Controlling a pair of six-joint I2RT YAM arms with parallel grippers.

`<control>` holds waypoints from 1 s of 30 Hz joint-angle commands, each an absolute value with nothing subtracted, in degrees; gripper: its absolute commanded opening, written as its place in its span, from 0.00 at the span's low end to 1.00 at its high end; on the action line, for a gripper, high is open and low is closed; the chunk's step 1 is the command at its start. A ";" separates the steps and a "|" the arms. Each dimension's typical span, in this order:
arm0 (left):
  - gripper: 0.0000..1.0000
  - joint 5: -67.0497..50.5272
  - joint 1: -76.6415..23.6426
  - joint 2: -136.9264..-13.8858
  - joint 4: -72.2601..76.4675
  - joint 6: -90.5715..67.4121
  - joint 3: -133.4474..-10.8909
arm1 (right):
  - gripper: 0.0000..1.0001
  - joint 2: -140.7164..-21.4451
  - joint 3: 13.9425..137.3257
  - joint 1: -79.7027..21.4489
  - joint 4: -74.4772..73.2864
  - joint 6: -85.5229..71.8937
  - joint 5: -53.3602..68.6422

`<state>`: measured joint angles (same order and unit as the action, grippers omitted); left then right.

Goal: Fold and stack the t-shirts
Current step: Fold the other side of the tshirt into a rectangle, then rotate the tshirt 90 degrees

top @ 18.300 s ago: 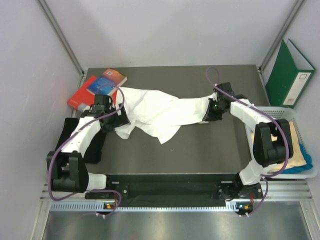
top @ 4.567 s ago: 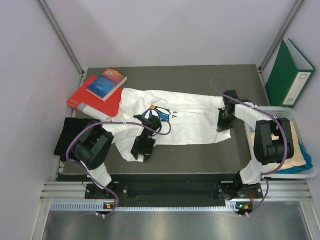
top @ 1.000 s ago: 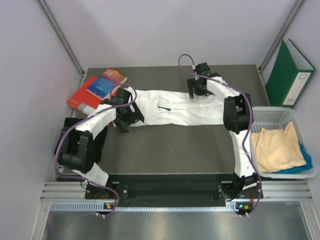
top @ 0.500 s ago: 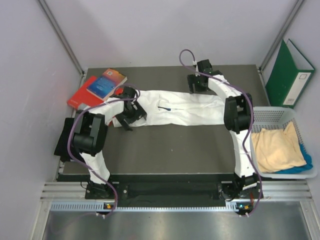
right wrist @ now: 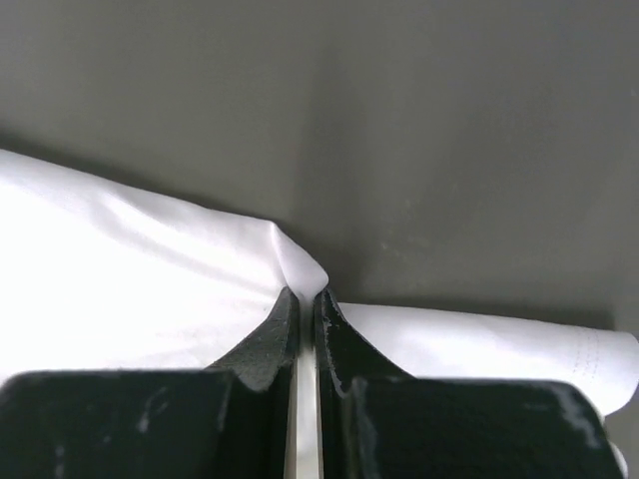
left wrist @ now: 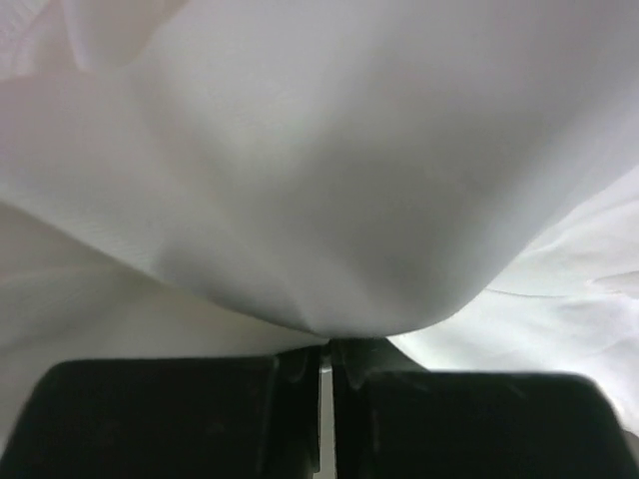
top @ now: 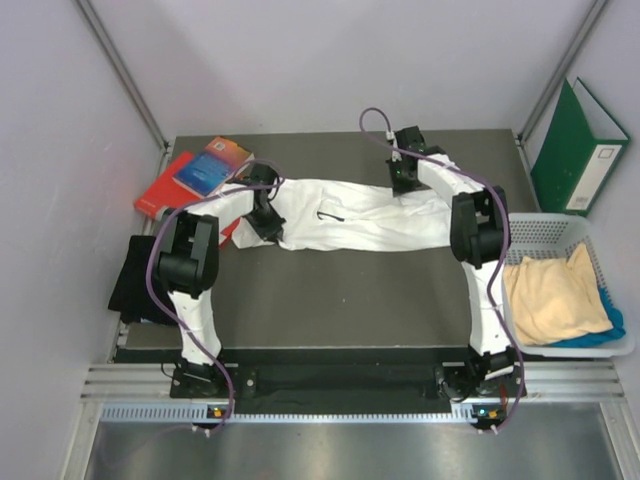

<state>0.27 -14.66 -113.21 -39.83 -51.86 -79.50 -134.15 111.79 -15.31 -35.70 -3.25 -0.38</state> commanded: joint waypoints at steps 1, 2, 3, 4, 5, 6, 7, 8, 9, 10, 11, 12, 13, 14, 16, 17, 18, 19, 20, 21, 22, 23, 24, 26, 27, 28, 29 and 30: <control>0.00 2.29 -14.41 -117.68 -39.29 -49.58 -84.89 | 0.00 -130.00 105.48 -14.15 -42.97 -3.60 -8.51; 0.00 2.63 -14.41 -118.56 -39.55 -49.31 -85.77 | 0.00 -129.56 104.86 -14.06 -43.33 -3.78 -9.31; 0.00 3.16 -14.41 -119.00 -39.81 -48.35 -87.52 | 0.00 -128.85 103.72 -14.06 -43.85 -3.95 -11.23; 0.00 3.51 -14.41 -119.53 -40.16 -47.82 -88.84 | 0.00 -128.50 103.19 -13.89 -45.08 -4.22 -12.21; 0.00 3.78 -14.41 -120.75 -40.60 -47.12 -89.99 | 0.00 -128.24 102.75 -13.89 -45.96 -4.39 -13.00; 0.00 4.39 -14.41 -121.37 -41.13 -46.07 -91.31 | 0.00 -127.54 101.87 -13.80 -46.84 -4.66 -14.83; 0.00 4.48 -14.41 -123.12 -41.48 -45.27 -94.45 | 0.00 -127.18 101.52 -13.80 -48.76 -5.09 -15.38; 0.00 4.57 -14.41 -124.18 -42.09 -44.39 -96.05 | 0.00 -126.74 100.90 -13.89 -49.74 -5.71 -15.82; 0.00 4.74 -14.41 -125.32 -42.97 -43.25 -98.41 | 0.00 -125.87 100.03 -13.80 -50.79 -6.15 -16.60; 0.00 5.09 -14.41 -127.94 -43.76 -42.46 -102.61 | 0.00 -125.25 99.50 -13.80 -52.71 -6.67 -16.79; 0.00 4.84 -14.41 -129.27 -44.20 -41.41 -105.27 | 0.00 -124.64 98.01 -13.80 -53.34 -7.64 -16.61; 0.00 4.57 -14.41 -130.77 -45.69 -40.18 -107.82 | 0.00 -123.06 97.13 -13.97 -53.96 -8.26 -15.31; 0.00 3.09 -14.41 -133.57 -45.79 -39.38 -110.02 | 0.00 -122.18 96.25 -13.97 -54.92 -8.70 -14.42; 0.00 2.21 -14.41 -135.07 -45.88 -38.59 -115.09 | 0.00 -121.30 94.59 -14.15 -55.37 -9.14 -13.81; 0.00 0.28 -14.41 -139.63 -46.32 -37.44 -120.21 | 0.00 -118.66 92.82 -14.85 -56.59 -10.45 -12.31; 0.00 0.26 -14.24 -141.14 -46.84 -37.44 -125.11 | 0.00 -117.61 90.81 -15.20 -56.95 -10.81 -11.43; 0.00 -1.56 -14.33 -142.54 -46.93 -37.53 -127.42 | 0.00 -115.68 89.83 -15.38 -57.39 -11.42 -10.64; 0.00 -2.28 -14.33 -144.91 -45.63 -37.62 -129.09 | 0.00 -114.62 88.78 -16.34 -57.91 -12.21 -9.68; 0.00 -3.76 -14.24 -145.98 -45.09 -38.05 -130.76 | 0.00 -113.57 86.77 -16.78 -58.09 -12.65 -8.71; 0.00 -5.00 -13.80 -147.03 -44.04 -38.75 -133.83 | 0.00 -111.64 85.79 -17.31 -58.70 -13.27 -6.61; 0.00 -6.84 -13.62 -148.87 -41.42 -39.28 -134.99 | 0.00 -110.75 84.82 -18.36 -58.97 -14.14 -5.46; 0.03 -10.16 -13.45 -149.76 -40.61 -39.98 -136.48 | 0.00 -109.79 82.99 -19.07 -59.15 -14.76 -4.41; 0.12 -12.28 -12.93 -150.46 -39.21 -40.69 -138.06 | 0.00 -108.30 82.19 -19.68 -59.32 -15.20 -2.39; 0.69 -16.15 -12.57 -150.65 -37.80 -41.04 -138.52 | 0.12 -107.06 80.43 -21.35 -59.50 -16.26 -1.41; 0.87 -16.95 -12.57 -149.77 -37.71 -39.65 -136.69 | 0.28 -105.92 79.98 -22.05 -59.15 -16.43 -0.71; 0.99 -17.48 -12.66 -146.55 -37.53 -38.77 -134.32 | 0.31 -105.47 79.72 -22.06 -58.98 -16.44 -0.62; 0.99 -18.27 -12.66 -143.90 -34.74 -37.89 -130.82 | 0.35 -104.95 79.89 -22.15 -58.71 -16.35 -0.70; 0.99 -20.98 -12.66 -140.74 -32.54 -37.88 -125.30 | 0.45 -104.16 80.15 -22.15 -58.19 -16.35 -0.70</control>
<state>-14.59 -13.61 -147.89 -38.57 -40.07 -135.92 -108.99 80.07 -21.23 -56.66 -15.05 -3.03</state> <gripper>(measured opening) 0.967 0.329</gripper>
